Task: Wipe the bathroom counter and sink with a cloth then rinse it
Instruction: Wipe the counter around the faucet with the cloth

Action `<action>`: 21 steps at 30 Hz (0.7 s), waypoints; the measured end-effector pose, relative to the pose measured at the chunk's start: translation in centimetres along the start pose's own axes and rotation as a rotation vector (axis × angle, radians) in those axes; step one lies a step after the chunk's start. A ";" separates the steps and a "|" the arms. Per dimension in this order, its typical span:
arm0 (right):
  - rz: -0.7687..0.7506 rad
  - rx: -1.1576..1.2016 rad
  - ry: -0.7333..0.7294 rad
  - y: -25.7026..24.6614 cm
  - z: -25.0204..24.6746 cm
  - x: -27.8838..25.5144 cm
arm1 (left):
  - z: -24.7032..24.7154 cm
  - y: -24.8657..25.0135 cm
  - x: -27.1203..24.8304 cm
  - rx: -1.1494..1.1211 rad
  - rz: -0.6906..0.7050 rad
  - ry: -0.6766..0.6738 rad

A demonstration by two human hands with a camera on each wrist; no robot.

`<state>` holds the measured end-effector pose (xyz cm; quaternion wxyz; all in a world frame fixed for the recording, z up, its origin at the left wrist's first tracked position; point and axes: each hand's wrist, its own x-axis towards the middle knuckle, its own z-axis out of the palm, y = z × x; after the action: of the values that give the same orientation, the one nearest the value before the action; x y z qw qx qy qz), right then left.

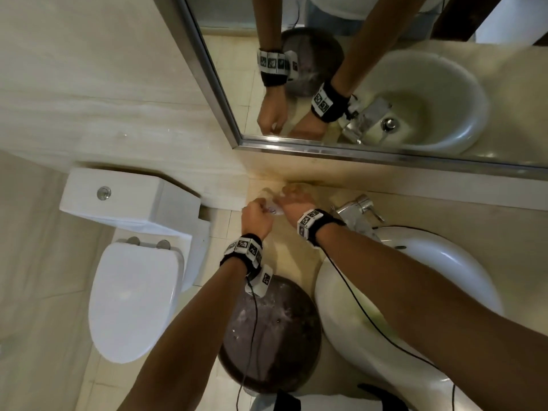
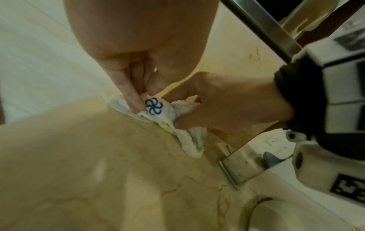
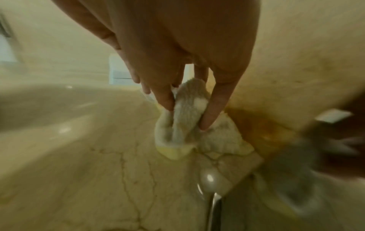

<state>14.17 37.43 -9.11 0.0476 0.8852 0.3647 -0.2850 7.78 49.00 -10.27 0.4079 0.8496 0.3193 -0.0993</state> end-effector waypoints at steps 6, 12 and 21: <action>0.275 0.193 0.092 2.6 -2.8 -1.0 | 3.1 3.4 1.2 -0.084 0.075 -0.186; 0.319 0.527 0.274 6.1 -6.3 -5.3 | 2.3 8.4 -1.4 -0.260 0.187 0.070; 0.336 0.977 0.448 16.8 -2.6 -15.4 | 4.7 12.3 -6.4 -0.096 0.356 -0.149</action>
<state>17.89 16.43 -0.78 -0.4017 0.8892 0.0455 -0.2143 10.88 36.80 -2.84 0.4818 0.8624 0.1372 -0.0728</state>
